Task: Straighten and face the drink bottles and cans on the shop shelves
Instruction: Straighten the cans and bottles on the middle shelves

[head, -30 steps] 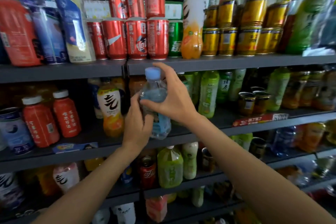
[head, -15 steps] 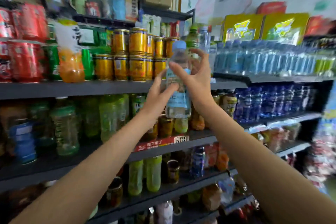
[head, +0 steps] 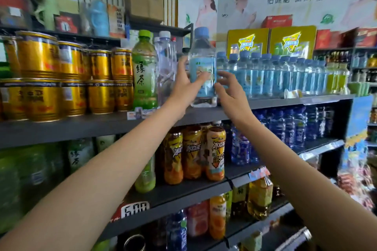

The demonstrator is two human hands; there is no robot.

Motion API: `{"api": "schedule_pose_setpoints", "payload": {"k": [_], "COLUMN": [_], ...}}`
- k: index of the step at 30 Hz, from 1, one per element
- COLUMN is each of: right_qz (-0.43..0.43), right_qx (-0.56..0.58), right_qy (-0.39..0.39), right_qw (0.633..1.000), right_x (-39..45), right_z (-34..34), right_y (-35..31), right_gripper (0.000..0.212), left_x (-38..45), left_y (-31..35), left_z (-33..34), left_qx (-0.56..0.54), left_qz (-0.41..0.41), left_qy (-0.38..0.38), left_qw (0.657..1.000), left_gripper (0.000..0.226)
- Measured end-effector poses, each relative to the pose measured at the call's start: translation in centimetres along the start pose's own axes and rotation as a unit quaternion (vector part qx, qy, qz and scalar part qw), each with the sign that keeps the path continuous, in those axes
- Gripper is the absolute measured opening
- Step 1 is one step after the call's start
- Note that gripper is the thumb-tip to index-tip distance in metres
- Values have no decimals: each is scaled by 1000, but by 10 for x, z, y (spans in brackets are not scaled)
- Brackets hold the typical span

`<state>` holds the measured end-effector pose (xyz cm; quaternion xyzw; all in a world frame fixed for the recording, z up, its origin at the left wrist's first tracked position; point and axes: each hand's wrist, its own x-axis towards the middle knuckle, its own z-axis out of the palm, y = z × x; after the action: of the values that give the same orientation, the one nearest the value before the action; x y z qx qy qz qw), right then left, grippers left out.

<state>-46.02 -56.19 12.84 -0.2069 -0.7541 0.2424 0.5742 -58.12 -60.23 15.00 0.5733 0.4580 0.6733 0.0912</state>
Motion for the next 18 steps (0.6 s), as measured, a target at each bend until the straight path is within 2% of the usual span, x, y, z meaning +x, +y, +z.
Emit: {"api": "schedule_pose_setpoints", "payload": {"k": [3, 9, 11, 13, 18], "right_qz": [-3, -59, -102, -153, -229], "right_qx": [-34, -151, -204, -206, -191], "right_qy": [-23, -46, -35, -30, -55], "right_qw": [999, 986, 973, 966, 953], "right_x": [32, 91, 100, 106, 110], "right_z": [-34, -68, -75, -80, -68], "right_y": [35, 117, 141, 160, 189], "right_gripper": [43, 76, 74, 66, 49], "left_x": [37, 86, 96, 103, 107], "left_y": [-10, -41, -52, -62, -81], "left_z": [47, 135, 156, 165, 159], "left_qx": [15, 30, 44, 68, 197], "left_qz": [3, -4, -3, -12, -21], "left_qy": [-6, 36, 77, 106, 96], "left_qw": [1000, 999, 996, 992, 976], "left_gripper": [66, 68, 66, 61, 67]}}
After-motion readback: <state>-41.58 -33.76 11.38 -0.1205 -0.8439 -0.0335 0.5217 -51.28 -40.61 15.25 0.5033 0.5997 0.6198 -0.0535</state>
